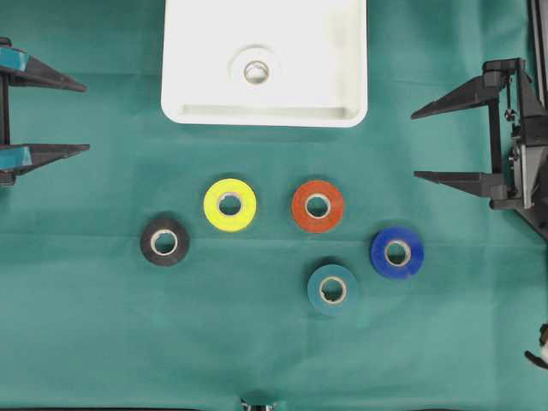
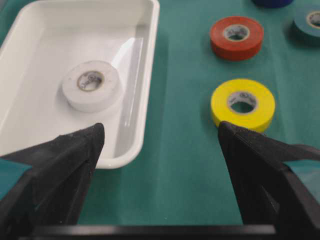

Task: Pick up the tape from a random location and place it into the white case.
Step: 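Move the open right gripper toward the teal tape roll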

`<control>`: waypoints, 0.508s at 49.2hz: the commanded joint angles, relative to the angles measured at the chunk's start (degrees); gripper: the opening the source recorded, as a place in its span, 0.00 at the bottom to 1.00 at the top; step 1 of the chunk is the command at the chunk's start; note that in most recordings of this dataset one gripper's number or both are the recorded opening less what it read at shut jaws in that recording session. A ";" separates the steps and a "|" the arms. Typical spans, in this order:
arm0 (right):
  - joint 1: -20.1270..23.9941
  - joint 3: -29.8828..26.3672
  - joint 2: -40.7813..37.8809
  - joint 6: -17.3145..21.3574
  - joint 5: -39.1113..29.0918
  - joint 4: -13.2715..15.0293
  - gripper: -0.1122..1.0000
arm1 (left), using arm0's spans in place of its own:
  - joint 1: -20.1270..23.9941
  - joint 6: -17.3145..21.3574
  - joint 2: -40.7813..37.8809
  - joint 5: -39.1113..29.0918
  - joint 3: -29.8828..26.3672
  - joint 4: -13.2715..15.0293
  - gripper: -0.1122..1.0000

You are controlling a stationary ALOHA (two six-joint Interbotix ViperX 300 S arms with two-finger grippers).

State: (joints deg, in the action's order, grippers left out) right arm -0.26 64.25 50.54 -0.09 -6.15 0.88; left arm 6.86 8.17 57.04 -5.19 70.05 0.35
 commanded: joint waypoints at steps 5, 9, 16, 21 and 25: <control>0.09 -0.70 -0.53 0.09 0.62 -0.09 0.91 | 0.18 -0.09 -0.35 0.79 -0.70 0.18 0.97; 0.09 -0.70 -0.62 0.26 0.62 -0.44 0.91 | 0.18 -0.09 -0.35 0.88 -0.70 0.18 0.97; 0.88 -0.70 -0.62 1.23 0.35 -0.97 0.91 | 0.18 -0.09 -0.35 0.88 -0.70 0.18 0.97; 2.72 -0.70 -0.62 2.37 0.26 -1.05 0.91 | 0.18 -0.09 -0.35 0.88 -0.70 0.18 0.97; 4.66 -0.70 -0.62 3.08 0.18 -1.05 0.91 | 0.18 -0.09 -0.35 0.79 -0.70 0.18 0.97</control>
State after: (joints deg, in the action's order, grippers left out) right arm 2.81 64.25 50.27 2.72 -6.15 0.09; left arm 6.86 8.17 56.95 -4.83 70.05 0.44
